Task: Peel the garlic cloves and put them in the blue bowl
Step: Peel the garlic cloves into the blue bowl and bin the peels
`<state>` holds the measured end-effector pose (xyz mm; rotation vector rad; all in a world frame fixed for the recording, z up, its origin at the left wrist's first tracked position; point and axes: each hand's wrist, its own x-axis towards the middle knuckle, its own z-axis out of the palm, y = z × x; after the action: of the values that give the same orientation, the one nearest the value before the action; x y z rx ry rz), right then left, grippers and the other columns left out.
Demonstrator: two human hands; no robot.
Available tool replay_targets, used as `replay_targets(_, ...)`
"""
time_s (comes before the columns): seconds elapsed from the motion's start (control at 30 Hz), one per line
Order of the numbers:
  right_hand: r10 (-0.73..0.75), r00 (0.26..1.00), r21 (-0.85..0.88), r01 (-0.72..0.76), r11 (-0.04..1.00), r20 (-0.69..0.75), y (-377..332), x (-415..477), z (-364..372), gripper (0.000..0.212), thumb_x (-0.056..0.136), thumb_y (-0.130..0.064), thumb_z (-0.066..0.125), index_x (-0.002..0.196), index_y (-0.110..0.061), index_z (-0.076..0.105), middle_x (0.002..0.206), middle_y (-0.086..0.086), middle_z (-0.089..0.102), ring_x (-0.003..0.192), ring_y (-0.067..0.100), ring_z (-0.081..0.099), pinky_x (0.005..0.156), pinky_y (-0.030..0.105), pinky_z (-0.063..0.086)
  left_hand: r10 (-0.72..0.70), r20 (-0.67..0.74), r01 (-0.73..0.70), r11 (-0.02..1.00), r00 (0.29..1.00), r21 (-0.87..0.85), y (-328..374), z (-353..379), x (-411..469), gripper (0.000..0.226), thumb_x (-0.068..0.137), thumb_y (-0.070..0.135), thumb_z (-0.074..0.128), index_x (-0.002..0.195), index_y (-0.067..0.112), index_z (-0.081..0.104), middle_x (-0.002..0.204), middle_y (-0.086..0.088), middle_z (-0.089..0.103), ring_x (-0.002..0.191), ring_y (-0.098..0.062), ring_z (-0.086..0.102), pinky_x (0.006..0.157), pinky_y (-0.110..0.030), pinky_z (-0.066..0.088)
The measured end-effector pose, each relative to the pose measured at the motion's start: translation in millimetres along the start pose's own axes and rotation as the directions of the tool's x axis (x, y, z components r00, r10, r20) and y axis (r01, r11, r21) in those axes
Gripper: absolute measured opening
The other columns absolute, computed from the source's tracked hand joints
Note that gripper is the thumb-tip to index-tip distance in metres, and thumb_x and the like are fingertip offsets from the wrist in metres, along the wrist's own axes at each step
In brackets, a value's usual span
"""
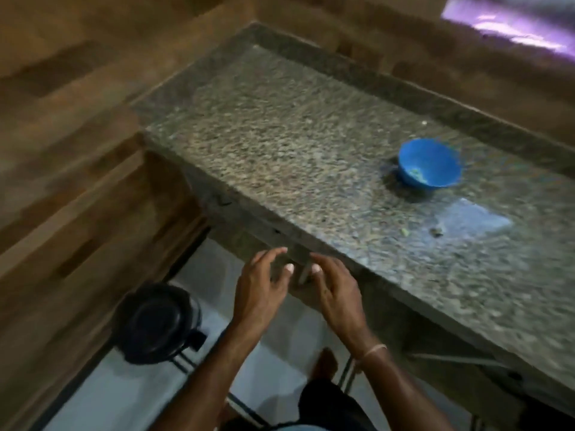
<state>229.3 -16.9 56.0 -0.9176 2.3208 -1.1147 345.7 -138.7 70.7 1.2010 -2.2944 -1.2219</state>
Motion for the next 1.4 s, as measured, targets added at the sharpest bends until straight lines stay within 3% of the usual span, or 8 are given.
replay_targets(0.27,0.100,0.974,0.015,-0.099,0.995,-0.202,86.9,40.6,-134.1,0.035,0.109,-0.041,0.050,0.137,-0.027,0.065,0.132,-0.009,0.065,0.123,0.009,0.059,0.101,0.032,0.049,0.145,0.150,-0.138,0.989,0.978,-0.053,114.7,134.1,50.8,0.034,0.098,0.030,0.070,0.131,0.024,0.069,0.135,0.006,0.067,0.125,-0.011,0.060,0.106,-0.035,0.050)
replay_targets(0.4,0.183,0.943,-0.022,-0.196,0.980,-0.277,127.1,59.1,-164.4,0.035,0.106,-0.034,0.059,0.139,-0.022,0.062,0.133,-0.002,0.064,0.124,0.018,0.058,0.098,0.036,0.049,0.166,0.232,-0.188,0.979,0.958,0.077,138.4,177.2,85.2,0.030,0.093,0.033,0.074,0.123,0.028,0.072,0.124,0.007,0.072,0.113,-0.013,0.066,0.094,-0.036,0.056)
replay_targets(0.57,0.322,0.872,-0.129,-0.391,0.911,-0.368,166.8,91.5,-189.4,0.057,0.097,-0.026,0.073,0.148,-0.016,0.052,0.137,0.009,0.057,0.125,0.029,0.053,0.099,0.042,0.048,0.286,0.371,-0.366,0.916,0.883,0.165,146.8,221.3,137.2,0.032,0.090,0.015,0.076,0.121,0.023,0.072,0.116,-0.001,0.069,0.105,-0.021,0.066,0.085,-0.038,0.057)
replay_targets(0.73,0.457,0.830,-0.266,-0.541,0.797,-0.319,183.8,119.6,-202.5,0.082,0.087,-0.041,0.081,0.154,-0.021,0.039,0.147,0.009,0.041,0.133,0.031,0.040,0.106,0.047,0.041,0.340,0.480,-0.474,0.860,0.809,0.189,135.8,243.9,162.3,0.023,0.086,0.007,0.078,0.102,0.023,0.072,0.099,0.002,0.065,0.094,-0.022,0.063,0.073,-0.037,0.053)
replay_targets(0.83,0.481,0.811,-0.343,-0.579,0.740,-0.333,187.8,129.2,-196.6,0.080,0.079,-0.048,0.085,0.144,-0.024,0.045,0.143,0.005,0.040,0.130,0.029,0.037,0.103,0.047,0.038,0.363,0.474,-0.493,0.851,0.802,0.181,132.9,246.6,167.3,0.023,0.086,0.002,0.074,0.089,0.023,0.066,0.089,0.007,0.057,0.083,-0.016,0.056,0.061,-0.032,0.041)
replay_targets(0.97,0.469,0.796,-0.310,-0.588,0.747,-0.382,192.4,130.5,-193.8,0.079,0.073,-0.048,0.089,0.138,-0.026,0.050,0.145,0.003,0.039,0.133,0.028,0.035,0.103,0.048,0.037,0.428,0.480,-0.551,0.821,0.766,0.149,132.7,244.2,169.3,0.027,0.088,0.007,0.075,0.087,0.028,0.058,0.087,0.012,0.056,0.085,-0.014,0.054,0.061,-0.040,0.048)
replay_targets(1.2,0.478,0.796,-0.242,-0.580,0.778,-0.372,196.3,130.2,-199.2,0.076,0.070,-0.049,0.091,0.131,-0.028,0.050,0.147,-0.001,0.034,0.133,0.023,0.030,0.096,0.039,0.029,0.413,0.239,-0.448,0.886,0.879,0.119,188.7,238.1,197.8,0.010,0.097,0.020,0.071,0.096,0.026,0.063,0.092,0.016,0.060,0.086,-0.012,0.056,0.057,-0.023,0.035)
replay_targets(1.4,0.448,0.815,-0.265,-0.553,0.790,-0.367,200.5,128.0,-200.3,0.081,0.072,-0.056,0.088,0.136,-0.026,0.050,0.147,0.002,0.034,0.132,0.026,0.032,0.096,0.042,0.033,0.369,0.149,-0.396,0.888,0.917,0.233,235.1,262.1,263.6,0.013,0.094,0.020,0.076,0.103,0.022,0.068,0.102,0.008,0.069,0.094,-0.018,0.063,0.066,-0.030,0.038)
